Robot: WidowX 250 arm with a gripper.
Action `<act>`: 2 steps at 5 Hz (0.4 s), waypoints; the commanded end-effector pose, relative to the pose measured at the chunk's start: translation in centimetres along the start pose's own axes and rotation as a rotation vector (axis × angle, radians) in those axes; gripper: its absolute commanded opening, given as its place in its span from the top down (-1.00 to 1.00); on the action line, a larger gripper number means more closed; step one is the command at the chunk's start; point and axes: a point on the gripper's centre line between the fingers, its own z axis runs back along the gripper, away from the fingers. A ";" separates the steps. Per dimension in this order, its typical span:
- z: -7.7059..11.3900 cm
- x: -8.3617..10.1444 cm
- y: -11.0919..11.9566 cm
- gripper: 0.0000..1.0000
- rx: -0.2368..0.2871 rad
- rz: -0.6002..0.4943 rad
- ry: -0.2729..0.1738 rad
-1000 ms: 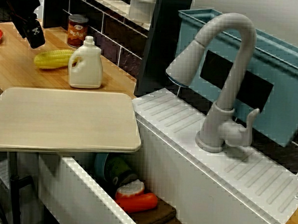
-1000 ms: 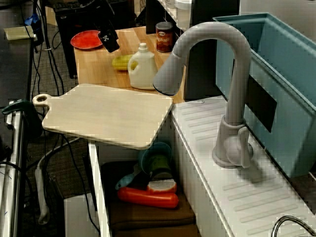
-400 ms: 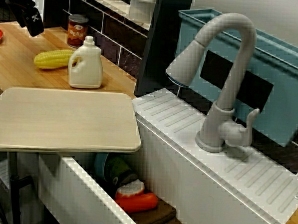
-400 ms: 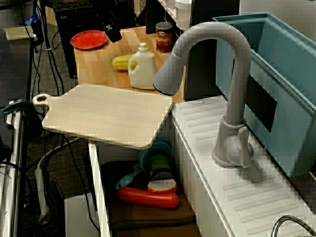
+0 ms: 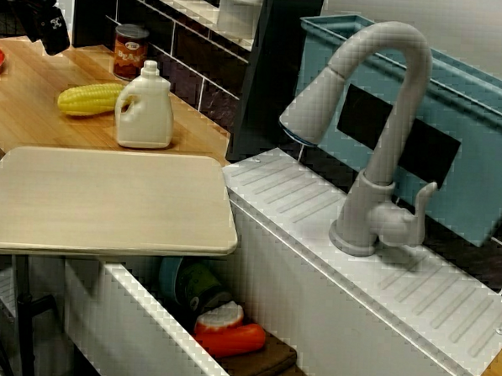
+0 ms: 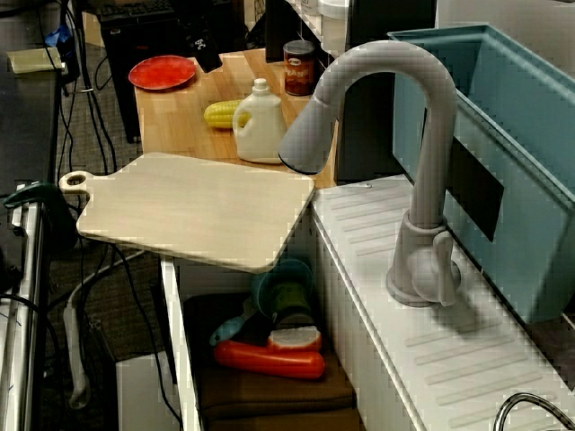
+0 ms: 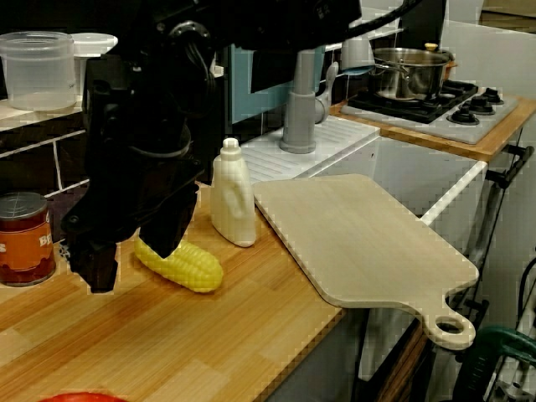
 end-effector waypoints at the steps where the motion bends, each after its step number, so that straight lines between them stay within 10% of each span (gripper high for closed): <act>1: 1.8 -0.2 0.4 -1.00 0.030 0.002 -0.064; 2: 1.8 -0.1 -0.6 -1.00 0.033 -0.024 -0.065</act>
